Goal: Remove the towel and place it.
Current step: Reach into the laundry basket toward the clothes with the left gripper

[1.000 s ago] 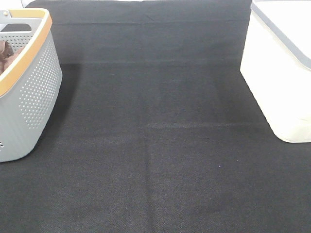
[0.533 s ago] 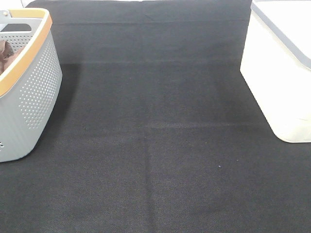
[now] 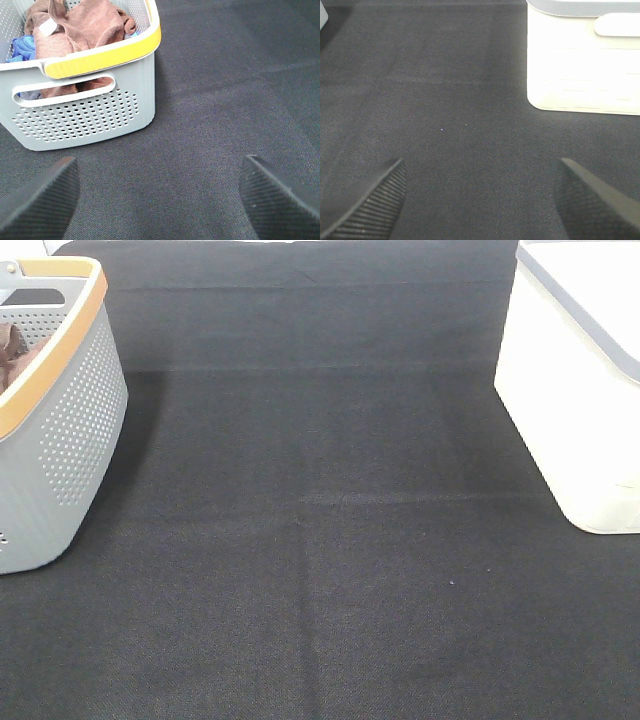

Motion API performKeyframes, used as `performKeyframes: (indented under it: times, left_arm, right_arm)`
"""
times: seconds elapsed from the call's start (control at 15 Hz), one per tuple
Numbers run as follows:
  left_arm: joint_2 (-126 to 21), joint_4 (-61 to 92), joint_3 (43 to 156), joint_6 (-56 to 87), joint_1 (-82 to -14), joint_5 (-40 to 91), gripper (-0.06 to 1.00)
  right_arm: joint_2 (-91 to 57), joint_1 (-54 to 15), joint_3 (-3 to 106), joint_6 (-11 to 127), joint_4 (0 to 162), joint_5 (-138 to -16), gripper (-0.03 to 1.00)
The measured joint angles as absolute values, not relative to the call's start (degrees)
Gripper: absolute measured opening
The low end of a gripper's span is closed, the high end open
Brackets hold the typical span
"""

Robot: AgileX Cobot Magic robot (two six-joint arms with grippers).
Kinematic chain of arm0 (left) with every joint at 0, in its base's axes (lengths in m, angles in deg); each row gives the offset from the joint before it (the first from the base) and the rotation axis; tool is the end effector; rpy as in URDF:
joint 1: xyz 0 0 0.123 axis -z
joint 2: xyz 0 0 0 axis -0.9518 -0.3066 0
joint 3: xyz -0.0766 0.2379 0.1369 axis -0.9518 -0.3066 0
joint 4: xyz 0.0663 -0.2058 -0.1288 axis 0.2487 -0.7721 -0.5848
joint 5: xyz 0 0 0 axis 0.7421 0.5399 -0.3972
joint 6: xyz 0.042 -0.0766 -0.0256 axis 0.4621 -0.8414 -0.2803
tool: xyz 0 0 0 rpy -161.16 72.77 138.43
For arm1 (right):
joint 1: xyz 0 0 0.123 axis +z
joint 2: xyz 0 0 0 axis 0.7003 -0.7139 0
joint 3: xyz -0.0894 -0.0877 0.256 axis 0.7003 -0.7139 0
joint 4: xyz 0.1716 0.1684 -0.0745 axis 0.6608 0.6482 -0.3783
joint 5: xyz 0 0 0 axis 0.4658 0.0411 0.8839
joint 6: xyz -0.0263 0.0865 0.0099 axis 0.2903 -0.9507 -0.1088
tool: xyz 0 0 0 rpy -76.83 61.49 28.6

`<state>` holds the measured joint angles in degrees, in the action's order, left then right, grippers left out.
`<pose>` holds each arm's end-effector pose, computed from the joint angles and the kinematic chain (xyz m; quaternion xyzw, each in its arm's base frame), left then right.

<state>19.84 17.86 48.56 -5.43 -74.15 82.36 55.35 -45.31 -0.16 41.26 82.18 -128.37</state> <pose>-0.0021 -0.0158 0.2791 0.0866 0.8483 -0.0307 0.5216 -0.0035 0.0131 0.2786 -0.0438 0.8529 0.0498 0.5178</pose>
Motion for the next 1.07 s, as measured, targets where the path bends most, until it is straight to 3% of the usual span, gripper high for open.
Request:
performKeyframes:
  times: [1.07]
  left_arm:
    - [19.8,17.9,48.6,-5.4,-74.2,82.4,0.83]
  right_arm:
    - [55.3,-45.3,-0.2,41.3,82.2,-128.4,0.77]
